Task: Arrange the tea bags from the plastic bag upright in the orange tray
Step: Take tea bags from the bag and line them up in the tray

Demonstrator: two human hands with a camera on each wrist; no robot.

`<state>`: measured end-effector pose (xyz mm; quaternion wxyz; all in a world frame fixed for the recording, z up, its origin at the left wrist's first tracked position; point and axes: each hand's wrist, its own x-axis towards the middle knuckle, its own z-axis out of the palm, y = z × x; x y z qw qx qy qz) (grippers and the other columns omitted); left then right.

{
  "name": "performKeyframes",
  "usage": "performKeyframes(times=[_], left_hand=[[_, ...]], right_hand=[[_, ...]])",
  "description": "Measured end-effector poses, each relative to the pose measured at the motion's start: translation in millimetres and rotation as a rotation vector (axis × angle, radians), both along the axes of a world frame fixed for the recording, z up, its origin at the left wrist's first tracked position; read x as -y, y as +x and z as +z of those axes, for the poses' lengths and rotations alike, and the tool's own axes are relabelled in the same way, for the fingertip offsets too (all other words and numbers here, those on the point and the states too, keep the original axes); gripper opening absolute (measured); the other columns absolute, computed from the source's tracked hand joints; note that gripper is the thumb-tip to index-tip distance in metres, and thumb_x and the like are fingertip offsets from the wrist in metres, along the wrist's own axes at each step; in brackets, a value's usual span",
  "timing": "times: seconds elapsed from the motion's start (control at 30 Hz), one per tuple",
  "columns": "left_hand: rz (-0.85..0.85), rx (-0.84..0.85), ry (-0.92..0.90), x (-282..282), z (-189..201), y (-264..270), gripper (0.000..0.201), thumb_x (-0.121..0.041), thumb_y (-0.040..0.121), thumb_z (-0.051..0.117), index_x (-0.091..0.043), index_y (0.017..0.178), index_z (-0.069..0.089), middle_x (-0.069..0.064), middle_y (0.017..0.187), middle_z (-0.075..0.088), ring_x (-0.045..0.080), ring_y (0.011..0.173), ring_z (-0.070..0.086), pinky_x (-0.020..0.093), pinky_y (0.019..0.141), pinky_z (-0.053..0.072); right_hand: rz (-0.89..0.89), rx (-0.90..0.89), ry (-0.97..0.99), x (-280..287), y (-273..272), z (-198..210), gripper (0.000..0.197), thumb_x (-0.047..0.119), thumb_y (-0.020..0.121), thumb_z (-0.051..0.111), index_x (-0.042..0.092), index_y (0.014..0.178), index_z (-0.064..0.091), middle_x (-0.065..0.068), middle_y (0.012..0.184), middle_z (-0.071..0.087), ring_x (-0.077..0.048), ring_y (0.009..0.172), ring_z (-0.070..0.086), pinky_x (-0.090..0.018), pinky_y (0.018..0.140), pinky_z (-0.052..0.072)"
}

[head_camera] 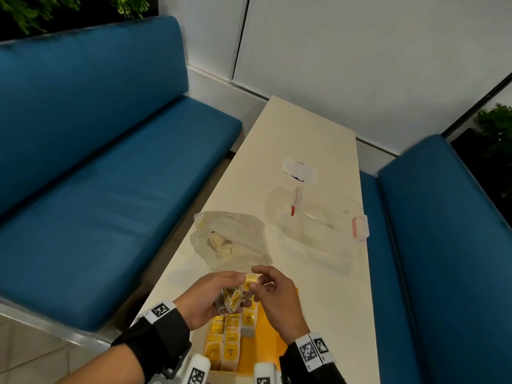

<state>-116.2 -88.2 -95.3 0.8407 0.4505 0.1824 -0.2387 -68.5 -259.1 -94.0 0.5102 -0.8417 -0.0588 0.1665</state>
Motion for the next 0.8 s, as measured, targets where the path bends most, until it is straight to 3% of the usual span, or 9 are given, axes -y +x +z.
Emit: performKeyframes(times=[0.13,0.3,0.43,0.6,0.73,0.8], left_hand=[[-0.040,0.016,0.039,-0.4,0.6,0.1,0.034,-0.021,0.088,0.074,-0.006,0.118,0.072,0.022,0.115,0.072,0.032,0.100,0.072,0.029,0.072,0.058],[-0.038,0.027,0.087,0.5,-3.3,0.3,0.030,-0.009,0.088,0.074,-0.001,0.117,0.069,0.019,0.102,0.075,0.027,0.090,0.072,0.027,0.068,0.057],[-0.015,0.030,0.163,-0.1,-7.4,2.6,0.026,-0.011,0.092,0.071,-0.004,0.116,0.070,0.019,0.106,0.076,0.027,0.090,0.073,0.030,0.070,0.057],[0.015,0.025,0.155,-1.1,-8.8,4.4,0.026,-0.010,0.092,0.071,-0.006,0.117,0.070,0.021,0.107,0.075,0.027,0.088,0.072,0.032,0.071,0.057],[0.033,0.002,0.122,-8.0,-13.9,4.1,0.030,-0.011,0.089,0.074,-0.011,0.119,0.071,0.019,0.109,0.075,0.032,0.097,0.074,0.038,0.082,0.060],[0.038,-0.003,0.127,-12.1,-14.8,3.3,0.029,-0.012,0.089,0.075,-0.012,0.118,0.073,0.016,0.110,0.076,0.031,0.098,0.074,0.038,0.083,0.060]], right_hand=[[-0.014,0.010,-0.012,4.4,3.1,5.0,0.015,0.012,0.082,0.077,0.024,0.086,0.069,0.001,0.083,0.069,-0.008,0.066,0.060,-0.020,0.063,0.050],[-0.019,0.003,0.005,5.7,5.9,8.2,0.014,0.010,0.080,0.077,0.016,0.080,0.065,-0.002,0.077,0.069,-0.011,0.064,0.059,-0.021,0.060,0.048],[-0.023,0.002,0.061,4.9,6.6,11.8,0.015,0.009,0.079,0.079,0.016,0.077,0.066,-0.004,0.075,0.069,-0.014,0.065,0.061,-0.028,0.063,0.052],[0.000,0.052,0.030,4.4,9.9,21.4,0.014,0.013,0.077,0.082,0.017,0.075,0.069,0.001,0.076,0.070,-0.006,0.066,0.060,-0.019,0.064,0.048],[0.071,0.114,0.061,12.5,18.8,38.3,0.014,0.011,0.074,0.084,0.014,0.074,0.071,-0.003,0.080,0.069,-0.014,0.075,0.060,-0.018,0.069,0.048],[0.090,0.091,-0.036,17.6,26.1,40.9,0.014,0.011,0.072,0.085,0.014,0.072,0.071,-0.003,0.081,0.067,-0.013,0.074,0.058,-0.019,0.068,0.047]])
